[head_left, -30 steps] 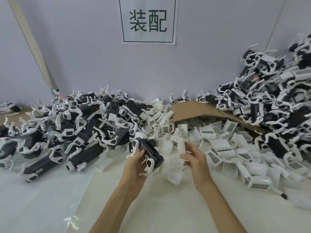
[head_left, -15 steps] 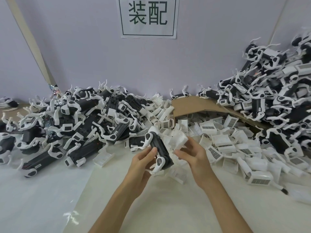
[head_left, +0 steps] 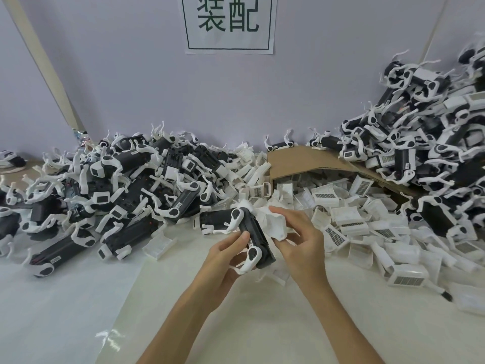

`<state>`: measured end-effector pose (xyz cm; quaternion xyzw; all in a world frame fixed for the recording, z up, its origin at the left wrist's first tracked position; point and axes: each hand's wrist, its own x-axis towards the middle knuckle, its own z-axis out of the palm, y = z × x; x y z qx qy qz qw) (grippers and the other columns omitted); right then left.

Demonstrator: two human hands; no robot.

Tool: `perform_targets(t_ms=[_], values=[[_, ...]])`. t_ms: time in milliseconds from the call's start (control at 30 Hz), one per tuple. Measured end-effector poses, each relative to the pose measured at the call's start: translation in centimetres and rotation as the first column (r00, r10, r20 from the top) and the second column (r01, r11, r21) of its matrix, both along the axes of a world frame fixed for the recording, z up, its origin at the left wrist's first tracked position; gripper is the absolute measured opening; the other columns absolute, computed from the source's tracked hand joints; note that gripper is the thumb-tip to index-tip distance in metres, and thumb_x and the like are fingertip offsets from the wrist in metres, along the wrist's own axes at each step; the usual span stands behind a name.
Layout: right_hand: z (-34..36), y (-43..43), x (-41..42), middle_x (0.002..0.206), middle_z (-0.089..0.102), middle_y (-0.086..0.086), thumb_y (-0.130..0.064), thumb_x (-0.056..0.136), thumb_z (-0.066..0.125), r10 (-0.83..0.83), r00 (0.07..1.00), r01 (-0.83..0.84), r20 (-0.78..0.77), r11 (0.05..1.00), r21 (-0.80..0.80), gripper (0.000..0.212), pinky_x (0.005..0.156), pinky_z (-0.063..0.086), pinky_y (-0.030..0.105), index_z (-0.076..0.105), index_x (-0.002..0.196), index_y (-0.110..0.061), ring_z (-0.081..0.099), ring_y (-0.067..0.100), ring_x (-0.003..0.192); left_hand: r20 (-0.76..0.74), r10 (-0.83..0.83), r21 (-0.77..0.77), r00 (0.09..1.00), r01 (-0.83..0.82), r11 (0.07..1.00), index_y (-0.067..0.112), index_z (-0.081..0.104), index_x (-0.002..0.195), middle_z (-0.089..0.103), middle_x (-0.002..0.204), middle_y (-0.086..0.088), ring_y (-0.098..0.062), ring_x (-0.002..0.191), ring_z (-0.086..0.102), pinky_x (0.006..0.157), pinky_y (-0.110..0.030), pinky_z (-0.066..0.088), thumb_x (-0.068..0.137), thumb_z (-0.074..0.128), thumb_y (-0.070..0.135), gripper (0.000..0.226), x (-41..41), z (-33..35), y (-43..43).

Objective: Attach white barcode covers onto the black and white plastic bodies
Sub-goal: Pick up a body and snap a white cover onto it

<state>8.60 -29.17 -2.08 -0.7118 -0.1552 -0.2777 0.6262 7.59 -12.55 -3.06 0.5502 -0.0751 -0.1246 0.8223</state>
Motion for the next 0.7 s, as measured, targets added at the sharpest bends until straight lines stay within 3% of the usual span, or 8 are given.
perform_targets(t_ms=[67,133,267,367,467,567,700], values=[[-0.16,0.19,-0.09,0.103,0.062,-0.006,0.011,0.083,0.069,-0.092,0.992,0.099,0.085,0.991,-0.089,0.057,0.074,0.049,0.014,0.071,0.113,-0.036,0.062,0.007,0.091,-0.010,-0.033,0.004,0.999,0.033,0.999,0.012,0.075,0.108,0.071,0.109,-0.014,-0.025,0.100,0.069,0.092,-0.036,0.056,0.085,0.073,0.045,0.040,-0.21,0.05,-0.12],[-0.36,0.22,-0.12,0.102,0.060,-0.006,0.011,0.083,0.069,-0.089,0.987,0.112,0.137,0.979,-0.170,0.055,0.075,0.051,0.019,0.070,0.116,-0.033,0.059,0.008,0.091,-0.008,-0.052,0.013,0.999,0.052,0.999,0.006,0.070,0.120,0.067,0.123,-0.024,-0.037,0.116,0.064,0.101,-0.044,0.053,0.092,0.066,0.043,0.047,-0.31,0.03,-0.20],[-0.26,0.15,-0.08,0.111,0.060,-0.002,0.027,0.081,0.054,0.050,0.998,-0.040,0.049,0.982,-0.183,0.072,0.084,0.058,0.031,0.069,0.117,-0.033,0.060,0.009,0.104,0.002,-0.029,-0.024,1.000,0.029,0.999,0.002,0.064,0.128,0.055,0.136,-0.032,-0.039,0.123,0.056,0.111,-0.056,0.042,0.091,0.066,0.044,0.056,-0.17,0.04,-0.16],[-0.28,0.36,-0.19,0.120,0.060,-0.006,0.030,0.079,0.045,0.153,0.988,-0.152,-0.007,0.970,-0.191,0.080,0.089,0.057,0.036,0.069,0.119,-0.035,0.058,0.013,0.117,0.014,0.023,-0.049,1.000,-0.022,0.999,0.001,0.064,0.127,0.059,0.128,-0.031,-0.033,0.118,0.061,0.106,-0.047,0.049,0.095,0.063,0.041,0.051,-0.05,-0.12,0.10],[-0.26,0.56,-0.25,0.125,0.060,-0.005,0.032,0.076,0.041,0.229,0.972,-0.234,-0.048,0.962,-0.138,0.085,0.088,0.057,0.032,0.068,0.120,-0.036,0.056,0.012,0.124,0.017,0.061,-0.070,0.998,-0.060,0.996,0.003,0.067,0.125,0.063,0.129,-0.027,-0.039,0.123,0.060,0.096,-0.039,0.055,0.095,0.062,0.037,0.046,0.01,-0.01,0.19],[-0.30,0.48,-0.26,0.125,0.061,-0.002,0.031,0.076,0.040,0.269,0.958,-0.277,-0.095,0.957,-0.082,0.081,0.088,0.056,0.029,0.070,0.119,-0.031,0.056,0.013,0.124,0.011,0.093,-0.063,0.996,-0.092,0.994,0.005,0.070,0.122,0.065,0.126,-0.026,-0.036,0.117,0.065,0.091,-0.036,0.057,0.090,0.066,0.039,0.047,-0.01,0.08,0.09],[-0.05,0.55,-0.33,0.121,0.064,-0.008,0.013,0.072,0.041,0.298,0.946,-0.301,-0.127,0.954,-0.005,0.069,0.091,0.056,0.033,0.074,0.115,-0.029,0.058,0.014,0.123,0.023,0.103,-0.022,0.994,-0.103,0.994,0.010,0.071,0.121,0.069,0.123,-0.020,-0.029,0.110,0.067,0.098,-0.041,0.055,0.087,0.068,0.041,0.046,-0.09,0.08,0.13]])
